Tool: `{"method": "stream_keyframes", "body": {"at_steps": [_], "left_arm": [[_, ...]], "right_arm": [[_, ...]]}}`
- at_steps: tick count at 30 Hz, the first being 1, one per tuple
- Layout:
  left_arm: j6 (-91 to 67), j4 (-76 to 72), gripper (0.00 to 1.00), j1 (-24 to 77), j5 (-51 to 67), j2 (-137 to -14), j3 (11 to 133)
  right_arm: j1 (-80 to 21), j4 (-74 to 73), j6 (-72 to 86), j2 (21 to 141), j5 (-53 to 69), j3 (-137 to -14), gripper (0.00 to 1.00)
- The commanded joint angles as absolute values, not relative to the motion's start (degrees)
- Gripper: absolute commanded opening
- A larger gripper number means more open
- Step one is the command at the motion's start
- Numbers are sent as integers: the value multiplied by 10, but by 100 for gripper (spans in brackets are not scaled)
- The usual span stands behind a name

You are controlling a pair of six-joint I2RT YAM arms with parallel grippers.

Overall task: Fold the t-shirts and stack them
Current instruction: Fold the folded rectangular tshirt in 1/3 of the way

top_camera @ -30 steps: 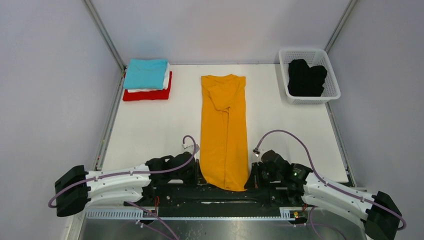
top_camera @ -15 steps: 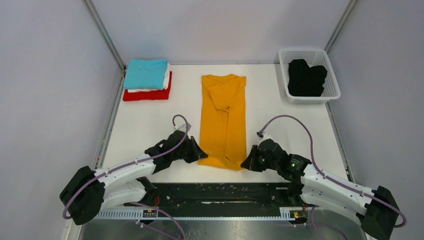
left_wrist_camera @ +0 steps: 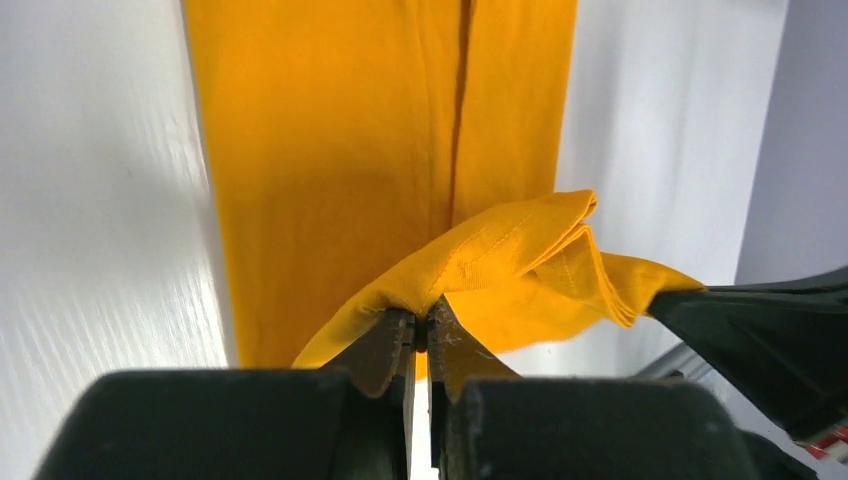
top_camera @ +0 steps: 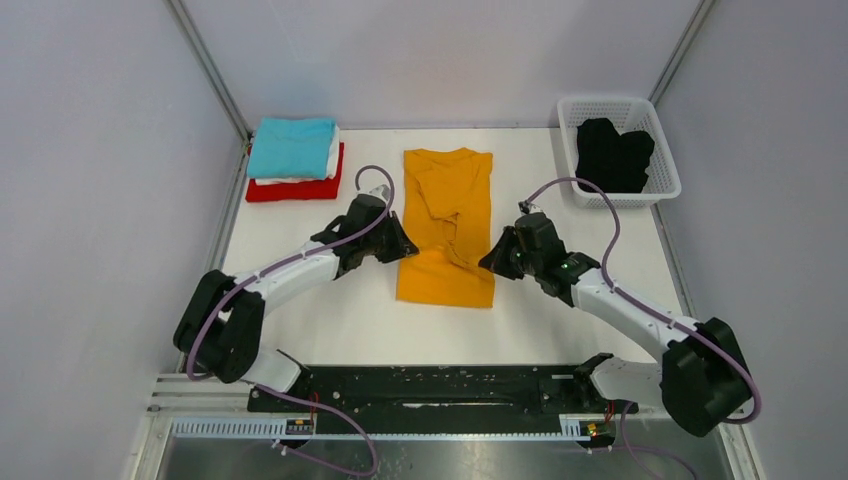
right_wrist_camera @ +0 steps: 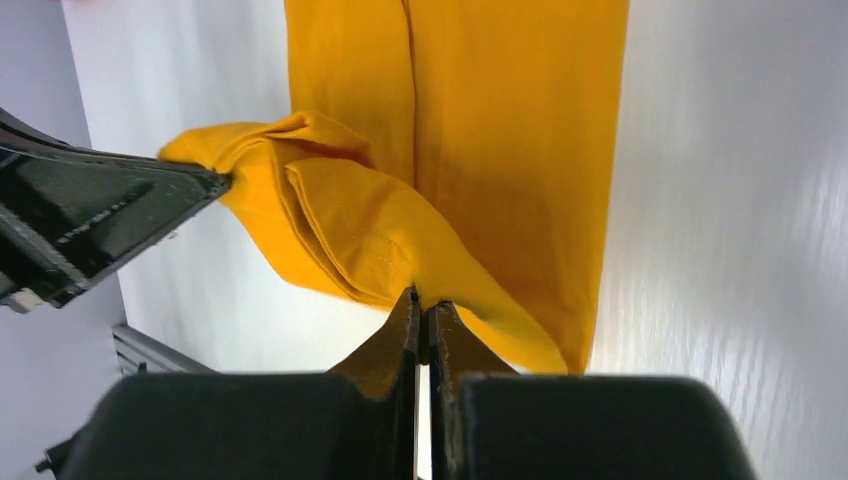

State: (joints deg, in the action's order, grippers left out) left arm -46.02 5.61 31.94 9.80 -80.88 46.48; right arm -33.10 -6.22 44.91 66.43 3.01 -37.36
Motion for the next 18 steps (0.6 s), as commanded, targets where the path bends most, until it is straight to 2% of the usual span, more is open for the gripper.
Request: {"method": "stream_keyframes", "body": {"at_steps": [1, 10, 13, 16, 18], "left_arm": [[-409, 70, 0, 292, 119, -870, 541], [-390, 86, 0, 257, 139, -980, 631], [-390, 84, 4, 249, 149, -1011, 646], [-390, 84, 5, 244, 157, -1039, 667], [-388, 88, 9, 242, 156, -1051, 678]], "right_arm": [[-292, -17, 422, 724, 61, -434, 0], [-248, 38, 426, 851, 121, -500, 0], [-241, 39, 424, 872, 122, -517, 1], [-236, 42, 423, 888, 109, -522, 3], [-233, 42, 422, 904, 103, -529, 9]]}}
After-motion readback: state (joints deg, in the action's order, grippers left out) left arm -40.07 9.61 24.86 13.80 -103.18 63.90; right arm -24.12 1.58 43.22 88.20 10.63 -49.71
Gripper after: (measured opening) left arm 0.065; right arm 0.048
